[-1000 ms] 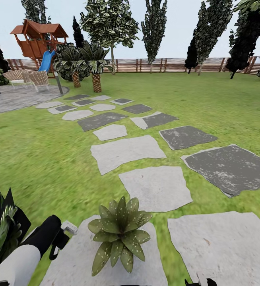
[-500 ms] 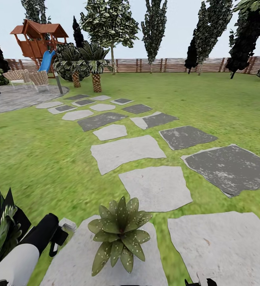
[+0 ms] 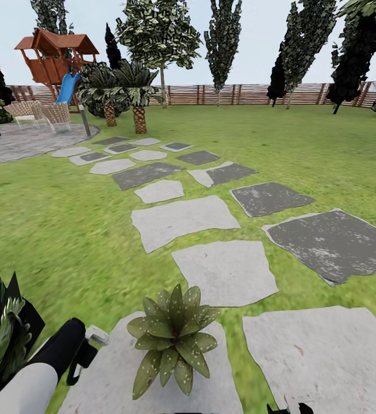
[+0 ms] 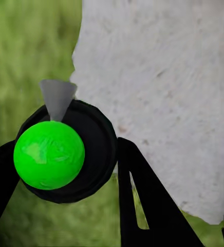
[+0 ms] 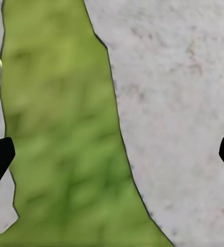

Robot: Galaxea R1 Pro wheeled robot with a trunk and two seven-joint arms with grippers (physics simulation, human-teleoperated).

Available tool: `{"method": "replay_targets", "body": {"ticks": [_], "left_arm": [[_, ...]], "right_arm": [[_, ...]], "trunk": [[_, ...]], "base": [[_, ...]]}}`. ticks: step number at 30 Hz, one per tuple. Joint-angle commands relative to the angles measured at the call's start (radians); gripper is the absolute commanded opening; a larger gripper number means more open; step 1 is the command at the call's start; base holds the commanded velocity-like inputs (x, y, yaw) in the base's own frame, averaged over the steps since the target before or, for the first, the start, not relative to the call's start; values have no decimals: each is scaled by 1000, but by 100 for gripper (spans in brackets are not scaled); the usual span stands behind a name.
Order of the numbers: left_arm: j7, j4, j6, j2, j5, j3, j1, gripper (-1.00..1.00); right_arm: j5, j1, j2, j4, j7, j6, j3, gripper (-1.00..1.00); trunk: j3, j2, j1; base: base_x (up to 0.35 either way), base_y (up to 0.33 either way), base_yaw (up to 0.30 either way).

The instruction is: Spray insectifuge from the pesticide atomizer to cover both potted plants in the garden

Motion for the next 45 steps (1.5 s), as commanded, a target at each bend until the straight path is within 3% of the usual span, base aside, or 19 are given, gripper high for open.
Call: {"method": "replay_targets", "body": {"ticks": [1,3,5,10,13,15,17,20,24,28,35,36,40,45], "left_arm": [[-10,-2,0,-20,-18,4,-4,-100],[-9,-2,3,-52,-19,2,-10,-100],[-9,-2,17,-66,-22,-1,-11,-100],[-16,-3,47,-56,-29,-1,-12,-100],[-25,-2,75,-30,-26,-1,-15,-100],[-62,-2,135,-7,-26,-1,-15,-100],[-140,-10,164,7,-35,-4,-16,-100],[-264,-17,172,22,-100,-44,-25,-100],[-536,-23,168,32,-241,-114,-77,-100],[-617,-66,167,32,-327,-125,-113,-100],[-657,-114,166,25,-343,-133,-144,-100],[-658,-118,166,24,-343,-143,-145,-100],[-682,-124,171,22,-344,-247,-148,-100],[-713,-176,172,23,-346,-263,-150,-100]], "right_arm": [[-10,0,-1,0,-2,-3,9,100],[-10,0,-1,0,-2,-3,8,100],[-10,0,-1,0,-2,-3,8,100],[-10,0,-2,0,-2,-3,7,100],[-10,0,-2,0,-3,-3,8,100],[-10,0,-2,0,-2,-3,8,100],[-10,0,-2,0,-2,-3,8,100],[-10,0,-3,0,-2,-3,6,100],[-10,0,-4,0,-2,-3,3,100],[-10,0,-5,0,-2,-3,3,100],[-10,0,-5,0,-2,-3,3,100],[-10,0,-5,0,-3,-3,3,100],[-10,0,-5,0,-2,-3,3,100],[-10,0,-5,0,-2,-3,3,100]], "trunk": [[-1,0,0],[-1,0,0],[-1,0,0],[-1,0,0],[-1,0,0],[-1,0,0],[-1,0,0],[-1,0,0],[-1,0,0],[-1,0,0],[-1,0,0],[-1,0,0],[-1,0,0],[-1,0,0]], "base": [[0,0,0],[0,0,0],[0,0,0],[0,0,0],[0,0,0],[0,0,0],[0,0,0],[0,0,0],[0,0,12],[0,-33,186],[0,-243,271],[0,-272,244],[0,-273,71],[-80,-274,4]]}}
